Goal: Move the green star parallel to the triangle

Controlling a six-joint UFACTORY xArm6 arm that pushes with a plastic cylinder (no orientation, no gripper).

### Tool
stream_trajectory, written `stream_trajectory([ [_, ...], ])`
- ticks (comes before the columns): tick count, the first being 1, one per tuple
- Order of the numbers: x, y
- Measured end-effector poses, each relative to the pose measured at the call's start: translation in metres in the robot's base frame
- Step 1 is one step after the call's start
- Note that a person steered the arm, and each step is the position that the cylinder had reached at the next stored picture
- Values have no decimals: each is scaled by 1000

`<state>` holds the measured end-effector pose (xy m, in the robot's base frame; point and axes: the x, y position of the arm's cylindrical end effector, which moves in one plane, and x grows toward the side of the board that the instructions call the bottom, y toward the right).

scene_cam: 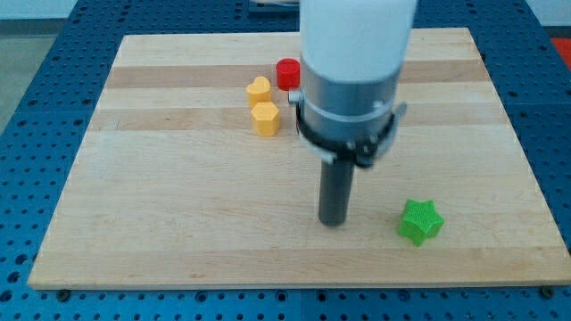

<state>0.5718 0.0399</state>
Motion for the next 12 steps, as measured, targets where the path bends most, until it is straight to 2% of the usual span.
stream_trajectory([
  [1,29,3],
  [3,46,96],
  [7,46,104],
  [11,-1,103],
  [12,-22,87],
])
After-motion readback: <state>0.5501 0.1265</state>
